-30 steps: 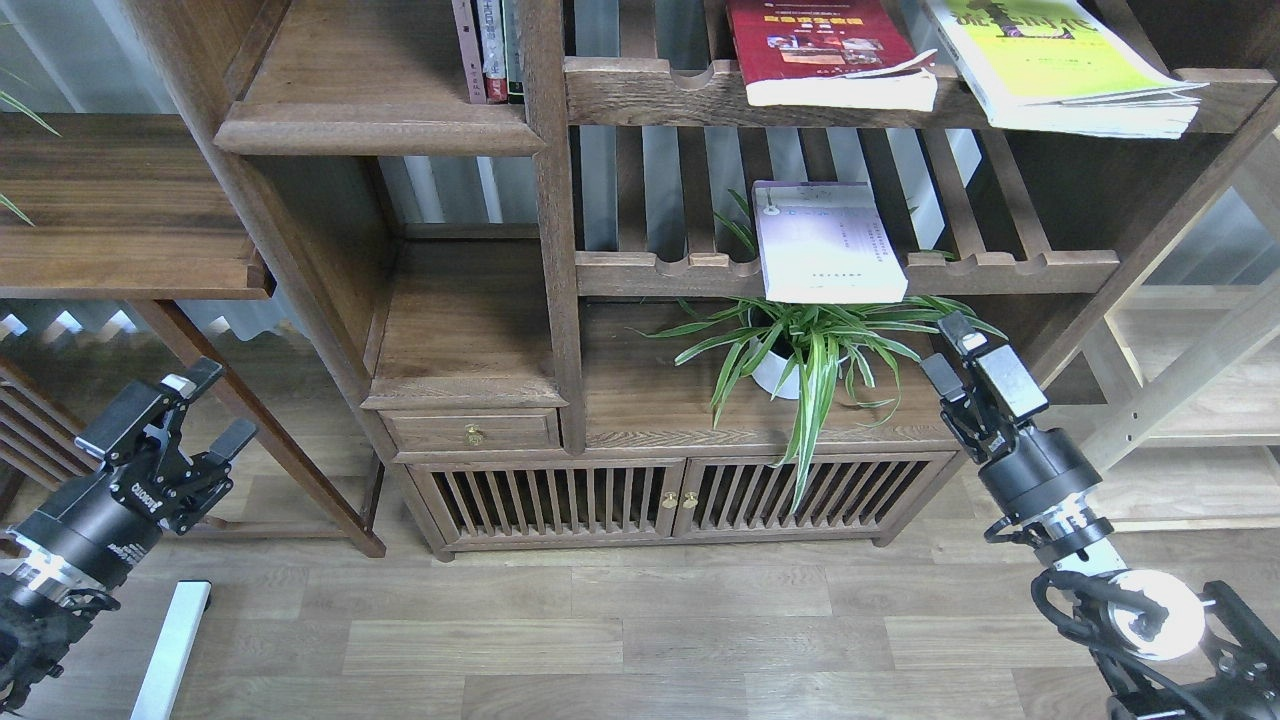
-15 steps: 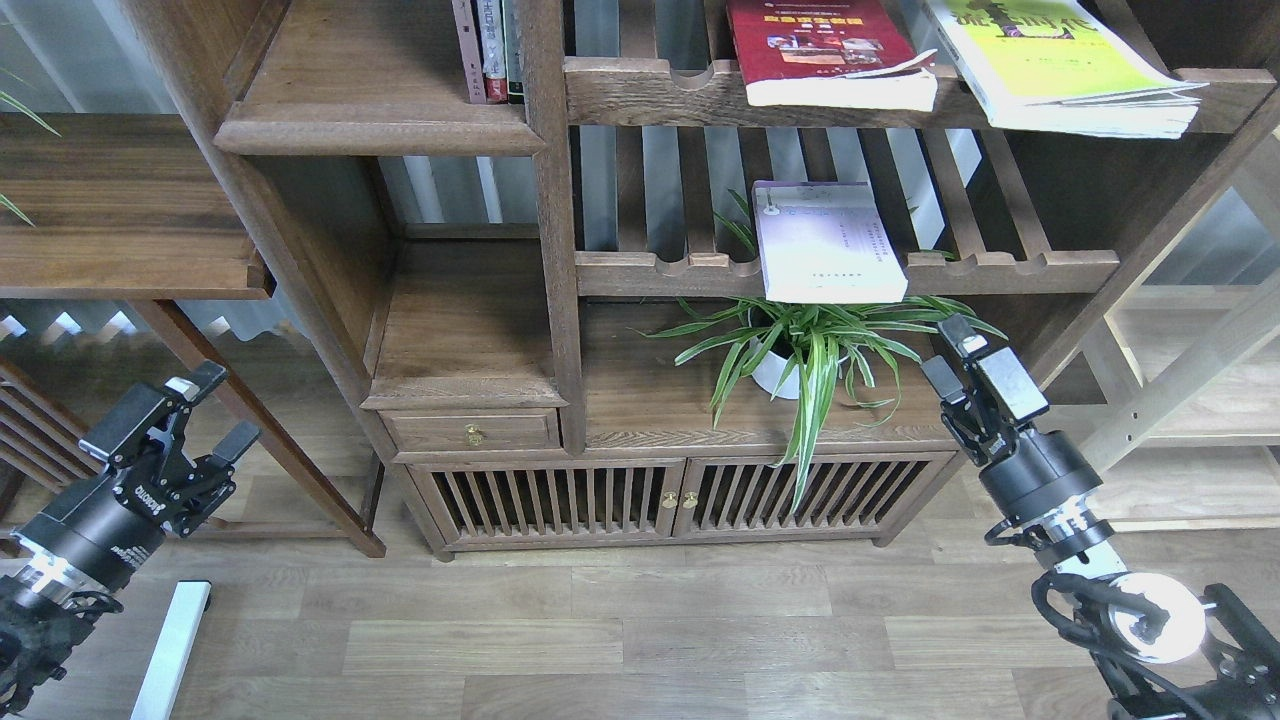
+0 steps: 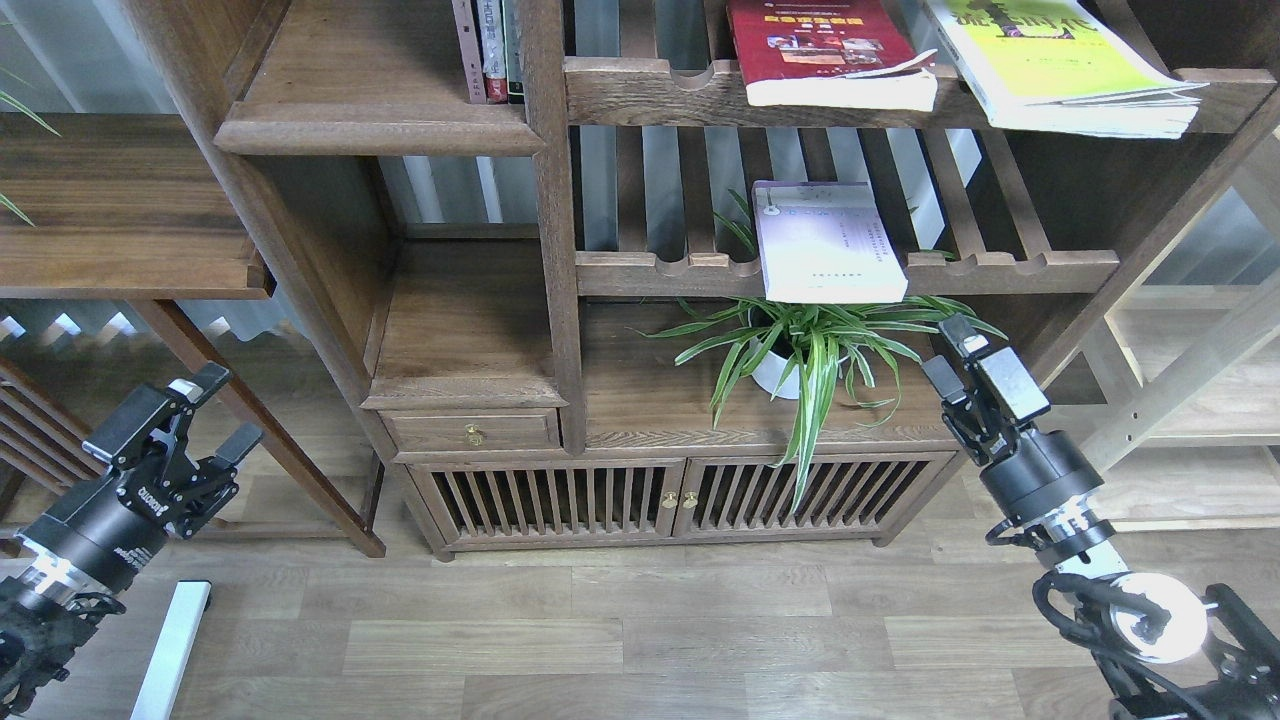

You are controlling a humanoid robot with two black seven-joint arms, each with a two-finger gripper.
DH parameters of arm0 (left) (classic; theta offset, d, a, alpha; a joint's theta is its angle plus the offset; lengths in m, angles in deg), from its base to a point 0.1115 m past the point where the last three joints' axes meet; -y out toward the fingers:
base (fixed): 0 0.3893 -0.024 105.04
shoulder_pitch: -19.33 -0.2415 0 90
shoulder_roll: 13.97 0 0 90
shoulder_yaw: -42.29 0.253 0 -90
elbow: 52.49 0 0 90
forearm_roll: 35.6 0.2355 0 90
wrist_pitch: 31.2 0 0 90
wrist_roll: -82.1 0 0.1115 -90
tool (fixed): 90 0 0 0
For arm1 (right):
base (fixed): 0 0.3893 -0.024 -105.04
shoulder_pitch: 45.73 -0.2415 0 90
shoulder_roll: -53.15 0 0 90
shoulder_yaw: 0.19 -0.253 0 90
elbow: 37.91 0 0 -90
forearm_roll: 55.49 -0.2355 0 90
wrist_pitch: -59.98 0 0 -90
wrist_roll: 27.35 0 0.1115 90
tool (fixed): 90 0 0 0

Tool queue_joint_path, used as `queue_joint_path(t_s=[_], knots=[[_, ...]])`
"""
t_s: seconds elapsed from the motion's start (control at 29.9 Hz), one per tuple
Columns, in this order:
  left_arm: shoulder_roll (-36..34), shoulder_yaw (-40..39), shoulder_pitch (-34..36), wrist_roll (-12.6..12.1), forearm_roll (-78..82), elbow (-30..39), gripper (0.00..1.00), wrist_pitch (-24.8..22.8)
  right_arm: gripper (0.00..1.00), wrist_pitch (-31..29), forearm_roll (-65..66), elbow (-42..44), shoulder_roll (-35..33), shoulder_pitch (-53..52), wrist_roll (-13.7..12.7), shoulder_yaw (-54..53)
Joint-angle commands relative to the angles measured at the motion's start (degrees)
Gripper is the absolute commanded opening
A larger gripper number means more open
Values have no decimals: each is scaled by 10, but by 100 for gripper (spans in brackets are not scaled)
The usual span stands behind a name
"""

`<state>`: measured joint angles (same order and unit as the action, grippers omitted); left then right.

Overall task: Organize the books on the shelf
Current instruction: 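Raise the right gripper up to the yellow-green book on the top shelf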

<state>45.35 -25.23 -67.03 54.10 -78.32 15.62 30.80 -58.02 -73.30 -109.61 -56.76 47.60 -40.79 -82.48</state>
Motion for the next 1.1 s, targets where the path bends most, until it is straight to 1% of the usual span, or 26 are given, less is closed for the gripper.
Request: queue_joint_path(t_s=[0.0, 0.17, 0.23, 0.33, 0.43, 0.64, 0.87, 1.07], knots=[[-2, 8, 6, 0, 0, -24, 99, 0, 100, 0, -1, -22, -15, 11, -18, -25], [4, 25, 14, 0, 0, -41, 99, 0, 100, 0, -6, -38, -31, 16, -28, -49], [9, 26, 19, 0, 0, -67, 99, 0, 100, 0, -8, -39, -33, 15, -30, -52], [19, 30, 29, 0, 0, -111, 99, 0, 100, 22, -18, -39, -35, -1, -30, -57], [21, 40, 32, 0, 0, -134, 99, 0, 100, 68, -38, -38, -40, -46, -30, -59], [28, 45, 37, 0, 0, -153, 99, 0, 100, 188, -71, -33, -41, -152, -28, -67], [28, 45, 37, 0, 0, -156, 99, 0, 100, 229, -72, -33, -48, -169, -29, -73], [33, 45, 37, 0, 0, -156, 99, 0, 100, 298, -79, -15, -57, -205, -29, -115]])
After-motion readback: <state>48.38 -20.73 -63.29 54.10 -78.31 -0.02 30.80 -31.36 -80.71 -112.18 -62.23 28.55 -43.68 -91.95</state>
